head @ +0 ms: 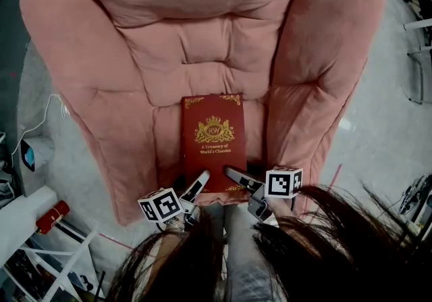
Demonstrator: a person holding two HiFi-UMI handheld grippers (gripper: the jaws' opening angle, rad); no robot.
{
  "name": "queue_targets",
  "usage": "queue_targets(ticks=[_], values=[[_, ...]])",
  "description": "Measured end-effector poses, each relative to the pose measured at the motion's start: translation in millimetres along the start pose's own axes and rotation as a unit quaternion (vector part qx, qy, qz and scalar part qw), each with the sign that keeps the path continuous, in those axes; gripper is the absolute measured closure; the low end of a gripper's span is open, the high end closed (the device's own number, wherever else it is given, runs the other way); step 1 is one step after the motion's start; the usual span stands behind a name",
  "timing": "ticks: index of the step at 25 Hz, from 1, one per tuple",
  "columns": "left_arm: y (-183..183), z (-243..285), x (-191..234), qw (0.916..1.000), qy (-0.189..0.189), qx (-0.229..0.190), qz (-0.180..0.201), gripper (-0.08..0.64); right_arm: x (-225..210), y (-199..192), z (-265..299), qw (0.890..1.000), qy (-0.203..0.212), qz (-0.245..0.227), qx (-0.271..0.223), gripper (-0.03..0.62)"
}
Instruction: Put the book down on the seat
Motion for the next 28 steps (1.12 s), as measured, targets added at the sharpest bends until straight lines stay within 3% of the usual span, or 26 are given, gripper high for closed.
queue_targets(ticks=[5,16,28], values=[[-2,0,2,0.9999,0.011,0.000,0.007,0.204,-5,-4,3,1.000,0.011,0.002,-0.004,0.281],[-6,5,4,0.9997,0.007,0.024,-0.008,0.202,-10,-6,3,1.000,-0.022,-0.011,0.006,0.267],[-5,7,11,0.9981,0.042,0.042,0.016,0.202,-17,-8,5,0.996,-0.071,-0.050,0.021,0.255]])
Point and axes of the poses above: the fingertips, and each gripper's own axes: z forward along the fingers, x to its left, y out of its top, the point moved 3 cm from there along -z, backward along the fingers, and after that the axes turned 7 degrees about -z, right-handed, at the moved point
